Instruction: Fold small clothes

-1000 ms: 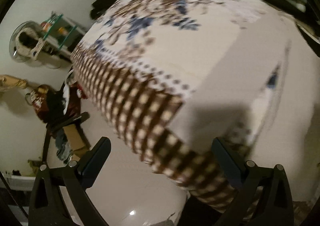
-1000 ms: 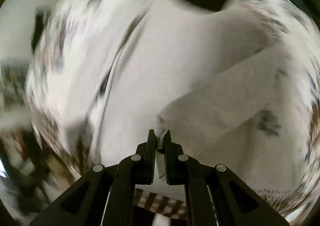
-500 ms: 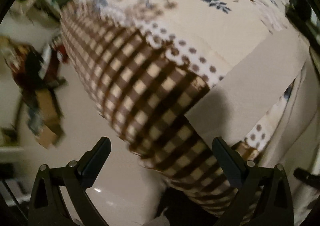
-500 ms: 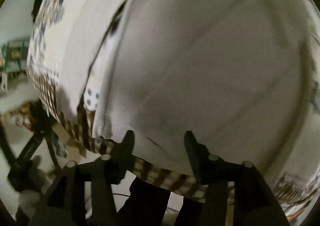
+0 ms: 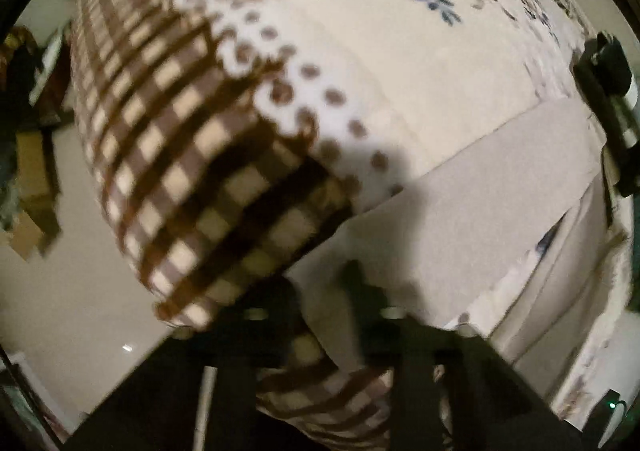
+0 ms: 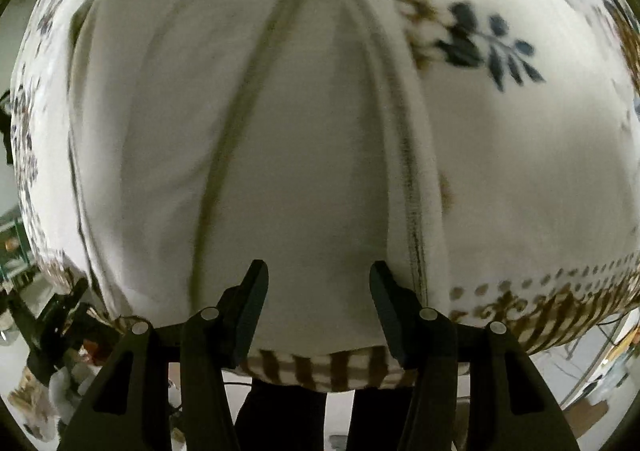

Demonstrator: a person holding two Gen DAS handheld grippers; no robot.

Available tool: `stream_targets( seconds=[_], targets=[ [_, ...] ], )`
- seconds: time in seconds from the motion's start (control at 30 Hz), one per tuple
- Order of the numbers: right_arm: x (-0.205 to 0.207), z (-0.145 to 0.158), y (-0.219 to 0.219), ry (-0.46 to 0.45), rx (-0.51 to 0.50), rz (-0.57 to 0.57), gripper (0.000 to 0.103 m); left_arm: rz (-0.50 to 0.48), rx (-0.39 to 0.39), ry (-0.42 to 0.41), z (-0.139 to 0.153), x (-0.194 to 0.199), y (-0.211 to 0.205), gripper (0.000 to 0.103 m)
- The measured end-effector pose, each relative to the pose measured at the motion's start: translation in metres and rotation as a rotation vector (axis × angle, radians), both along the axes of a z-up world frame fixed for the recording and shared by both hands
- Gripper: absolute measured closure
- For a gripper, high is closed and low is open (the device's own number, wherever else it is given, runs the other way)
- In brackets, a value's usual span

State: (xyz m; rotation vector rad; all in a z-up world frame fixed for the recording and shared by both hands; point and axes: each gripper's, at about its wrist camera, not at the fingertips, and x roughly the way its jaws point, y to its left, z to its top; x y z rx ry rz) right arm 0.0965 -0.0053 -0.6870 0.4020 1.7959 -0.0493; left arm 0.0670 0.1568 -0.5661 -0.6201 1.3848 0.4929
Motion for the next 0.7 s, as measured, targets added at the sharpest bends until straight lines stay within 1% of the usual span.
stream_targets(
  seconds=[0.03,0.1,0.17,0.2,0.23,0.33,0.37,0.43,0.47,0.5,0.53,0.57,0.6,0.67,0.7],
  targets=[
    [-0.005,-0.003,-0.008,0.006,-0.022,-0.009,0.048,-0.012,0.019,-0.005,0.006,0.001,-0.002,0.101],
    [-0.012,-0.009,-0.026,0.026,-0.039,-0.046,0.048,-0.052,0.032,-0.048,0.023,0.0,-0.008,0.102],
    [-0.02,-0.015,-0.048,0.056,-0.075,-0.086,0.048,-0.115,0.07,-0.07,0.043,0.004,-0.021,0.102],
    [-0.025,-0.017,-0.058,0.066,-0.078,-0.108,0.048,-0.156,0.084,-0.086,0.055,0.007,-0.031,0.102],
    [-0.03,-0.019,-0.068,0.072,-0.058,-0.134,0.048,-0.181,0.091,-0.098,0.065,0.009,-0.038,0.102],
    [-0.036,-0.014,-0.083,0.058,-0.035,-0.139,0.048,-0.273,0.092,-0.147,0.093,0.021,-0.066,0.102],
    [-0.038,-0.01,-0.088,0.051,-0.039,-0.133,0.048,-0.312,0.093,-0.169,0.102,0.027,-0.08,0.102],
    [-0.04,-0.004,-0.097,0.037,-0.039,-0.131,0.048,-0.424,0.097,-0.223,0.124,0.034,-0.118,0.102],
    [-0.039,-0.001,-0.099,0.038,-0.035,-0.137,0.048,-0.485,0.09,-0.247,0.131,0.041,-0.132,0.102],
    [-0.041,-0.001,-0.104,0.042,-0.033,-0.148,0.048,-0.571,0.088,-0.272,0.138,0.046,-0.159,0.102],
    [-0.045,-0.001,-0.112,0.046,-0.025,-0.165,0.048,-0.629,0.08,-0.29,0.142,0.049,-0.177,0.102],
    [-0.047,-0.001,-0.12,0.05,-0.019,-0.178,0.048,-0.714,0.058,-0.309,0.144,0.05,-0.208,0.102],
    [-0.05,-0.002,-0.127,0.057,-0.017,-0.192,0.048,-0.767,0.045,-0.313,0.143,0.049,-0.228,0.102],
    [-0.054,-0.004,-0.143,0.06,-0.011,-0.217,0.048,-0.845,-0.001,-0.307,0.134,0.046,-0.261,0.102],
    [-0.054,-0.004,-0.153,0.061,-0.01,-0.226,0.048,-0.886,-0.023,-0.291,0.124,0.043,-0.28,0.102]
  ],
)
